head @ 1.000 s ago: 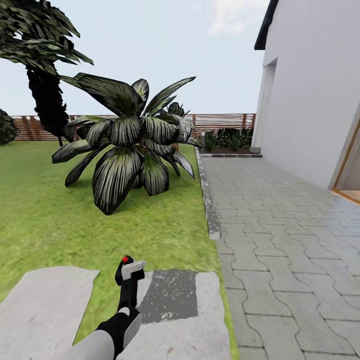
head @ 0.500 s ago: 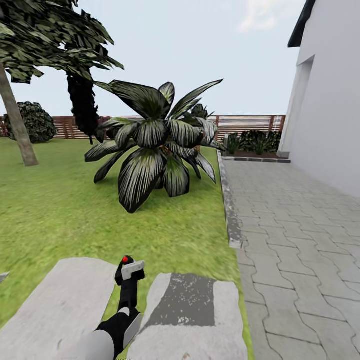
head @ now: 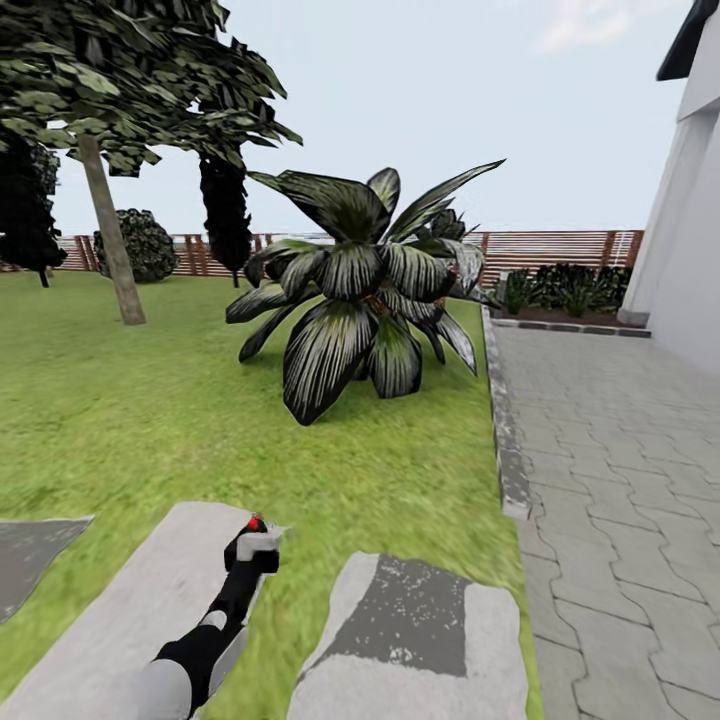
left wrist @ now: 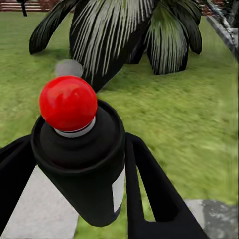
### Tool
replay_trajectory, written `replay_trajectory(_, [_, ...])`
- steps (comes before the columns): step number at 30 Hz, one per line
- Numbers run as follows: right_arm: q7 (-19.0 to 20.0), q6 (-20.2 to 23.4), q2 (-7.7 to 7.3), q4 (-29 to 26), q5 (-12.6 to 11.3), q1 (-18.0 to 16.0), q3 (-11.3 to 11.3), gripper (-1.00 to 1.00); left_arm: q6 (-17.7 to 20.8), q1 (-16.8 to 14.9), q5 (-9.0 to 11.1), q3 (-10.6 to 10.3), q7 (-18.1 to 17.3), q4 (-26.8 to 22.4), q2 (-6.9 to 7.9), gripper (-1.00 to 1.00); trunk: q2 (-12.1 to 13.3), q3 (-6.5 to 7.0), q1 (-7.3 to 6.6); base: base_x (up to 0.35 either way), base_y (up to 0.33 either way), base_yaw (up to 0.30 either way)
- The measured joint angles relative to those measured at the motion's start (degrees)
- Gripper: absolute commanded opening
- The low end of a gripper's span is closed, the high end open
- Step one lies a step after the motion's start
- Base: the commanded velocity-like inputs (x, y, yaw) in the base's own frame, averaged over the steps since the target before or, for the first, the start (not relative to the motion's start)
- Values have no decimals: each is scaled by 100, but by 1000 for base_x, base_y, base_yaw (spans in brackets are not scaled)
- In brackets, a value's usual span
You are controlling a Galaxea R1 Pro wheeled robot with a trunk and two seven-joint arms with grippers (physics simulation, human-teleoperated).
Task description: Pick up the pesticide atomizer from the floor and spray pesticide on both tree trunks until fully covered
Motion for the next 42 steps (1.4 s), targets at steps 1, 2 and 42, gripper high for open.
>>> replay_trajectory(1, [26,1,22,-3,3,0,1,100,95,-2,79,84,-241,-2,173,-100,40,18,-22,0,0,300])
replay_trajectory(2, [83,2,60,-5,3,1,0,100,154,-1,38,30,-397,-2,244,-100,80,36,-44,0,0,300])
replay_trajectory(42, [1237,17,2828,894,1112,-1001,1545,100,318,-1,-559,-274,-1058,322,280,-100,1684,820,-923,0,0,289])
